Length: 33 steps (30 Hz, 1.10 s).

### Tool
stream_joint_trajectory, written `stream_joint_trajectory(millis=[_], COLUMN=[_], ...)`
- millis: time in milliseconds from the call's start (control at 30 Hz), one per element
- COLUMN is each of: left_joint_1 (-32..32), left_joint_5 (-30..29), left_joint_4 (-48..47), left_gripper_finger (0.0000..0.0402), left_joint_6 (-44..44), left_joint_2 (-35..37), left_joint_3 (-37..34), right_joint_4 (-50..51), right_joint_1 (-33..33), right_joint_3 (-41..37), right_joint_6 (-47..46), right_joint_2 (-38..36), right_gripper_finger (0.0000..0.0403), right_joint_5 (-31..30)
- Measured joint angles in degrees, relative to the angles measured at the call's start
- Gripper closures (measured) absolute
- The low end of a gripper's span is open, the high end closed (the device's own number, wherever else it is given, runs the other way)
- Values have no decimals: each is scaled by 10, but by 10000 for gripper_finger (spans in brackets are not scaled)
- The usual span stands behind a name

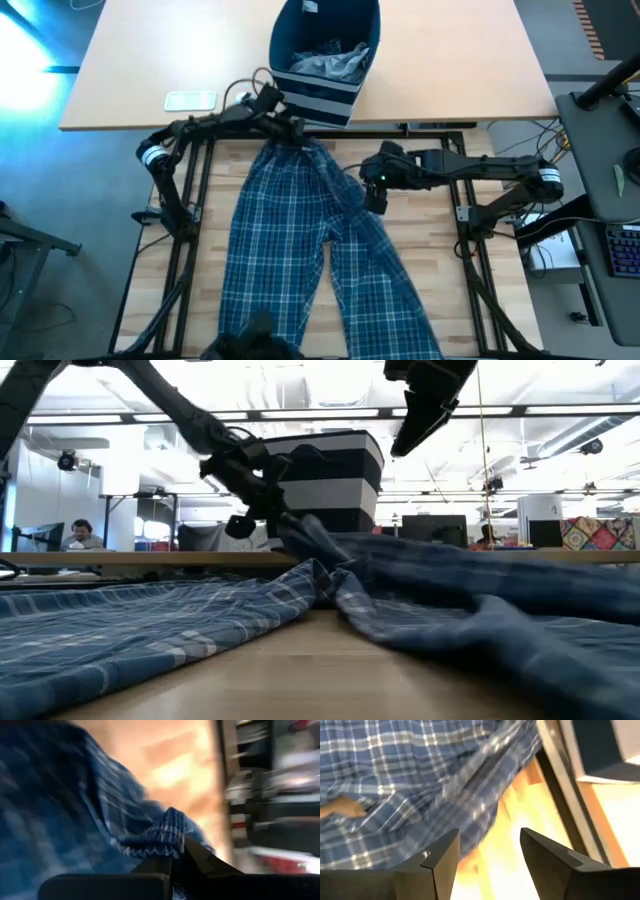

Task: Fold Laundry from Bin
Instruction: Fold the blue patterned pants

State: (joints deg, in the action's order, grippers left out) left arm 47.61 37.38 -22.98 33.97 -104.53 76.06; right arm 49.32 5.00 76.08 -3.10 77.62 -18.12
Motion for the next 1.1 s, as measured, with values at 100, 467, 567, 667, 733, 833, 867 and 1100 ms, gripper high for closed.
stream_joint_trajectory(millis=[100,467,567,667,733,833,867,1100], left_joint_1=[15,64,78,96,116,145,154,195], left_joint_5=[-40,-37,-22,-21,-22,-49,-62,-88], left_joint_4=[-97,-392,-476,-520,-542,-559,-561,-535], left_gripper_finger=[401,401,402,402,402,402,402,402], left_joint_6=[-109,-406,-479,-522,-530,-543,-544,-531], left_joint_2=[-22,-42,-42,-42,-42,-42,-42,-42], left_joint_3=[67,212,234,246,250,252,251,249], right_joint_4=[2,22,22,19,10,3,-3,-93], right_joint_1=[-15,-87,-94,-99,-104,-124,-133,-222], right_joint_3=[-14,-55,-63,-65,-68,-76,-83,-152], right_joint_6=[-36,-148,-167,-179,-194,-227,-245,-492], right_joint_2=[2,5,5,4,4,4,4,5], right_gripper_finger=[197,197,197,197,197,197,197,197], right_joint_5=[1,1,1,2,13,43,52,127])
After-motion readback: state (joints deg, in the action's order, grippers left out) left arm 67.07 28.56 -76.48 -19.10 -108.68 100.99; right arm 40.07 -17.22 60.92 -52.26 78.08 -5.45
